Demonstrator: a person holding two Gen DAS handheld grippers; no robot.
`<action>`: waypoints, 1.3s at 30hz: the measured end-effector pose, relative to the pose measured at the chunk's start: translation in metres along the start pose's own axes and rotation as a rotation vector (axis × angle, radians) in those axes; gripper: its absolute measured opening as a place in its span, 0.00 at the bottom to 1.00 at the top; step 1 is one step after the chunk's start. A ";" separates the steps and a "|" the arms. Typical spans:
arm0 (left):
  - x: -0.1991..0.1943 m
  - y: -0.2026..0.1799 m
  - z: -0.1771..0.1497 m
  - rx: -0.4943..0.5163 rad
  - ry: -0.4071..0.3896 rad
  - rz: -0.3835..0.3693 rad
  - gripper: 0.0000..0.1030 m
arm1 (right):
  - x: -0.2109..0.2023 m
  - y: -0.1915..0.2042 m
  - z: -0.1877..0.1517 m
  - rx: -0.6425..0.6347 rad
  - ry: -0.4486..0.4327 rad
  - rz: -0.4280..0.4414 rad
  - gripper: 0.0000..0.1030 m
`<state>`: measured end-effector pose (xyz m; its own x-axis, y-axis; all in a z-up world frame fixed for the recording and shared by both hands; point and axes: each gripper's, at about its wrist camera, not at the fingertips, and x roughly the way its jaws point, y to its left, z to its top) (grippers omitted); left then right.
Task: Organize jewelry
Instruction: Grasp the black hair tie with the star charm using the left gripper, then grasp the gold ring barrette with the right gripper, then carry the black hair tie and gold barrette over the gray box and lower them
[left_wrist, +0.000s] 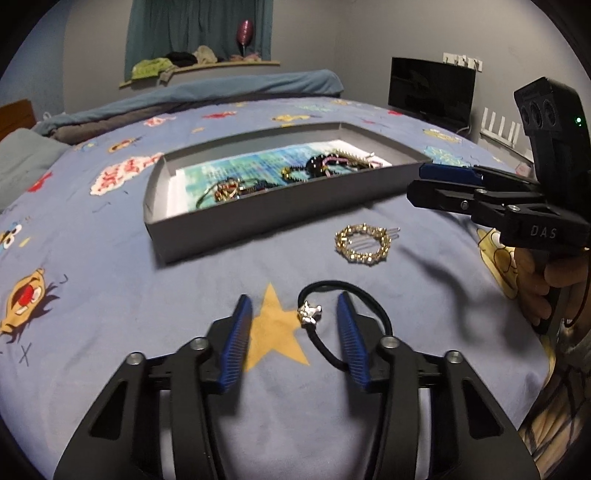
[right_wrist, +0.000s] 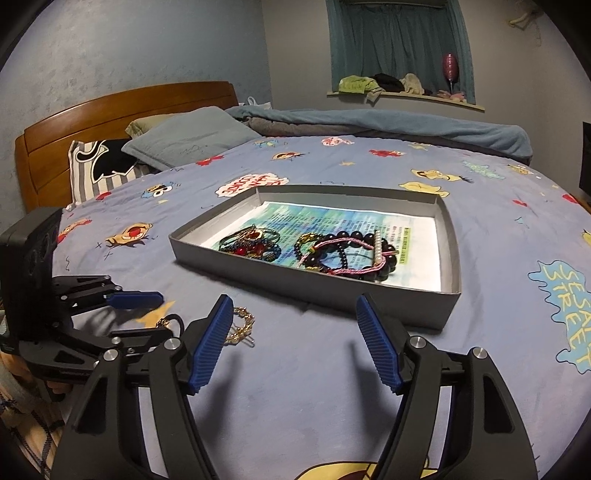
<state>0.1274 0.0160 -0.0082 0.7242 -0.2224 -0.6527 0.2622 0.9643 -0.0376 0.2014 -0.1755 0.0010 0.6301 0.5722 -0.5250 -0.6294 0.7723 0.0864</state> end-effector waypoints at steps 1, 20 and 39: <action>0.000 0.001 0.000 -0.002 0.005 -0.007 0.37 | 0.001 0.001 0.000 -0.004 0.004 0.002 0.67; -0.010 0.025 -0.001 -0.065 -0.013 0.016 0.13 | 0.025 0.043 -0.004 -0.129 0.118 0.081 0.67; -0.017 0.029 0.003 -0.089 -0.043 0.024 0.13 | 0.046 0.049 -0.005 -0.151 0.177 0.072 0.40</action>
<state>0.1248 0.0472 0.0040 0.7570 -0.2029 -0.6211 0.1880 0.9780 -0.0903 0.1976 -0.1129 -0.0231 0.5001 0.5566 -0.6634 -0.7390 0.6737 0.0081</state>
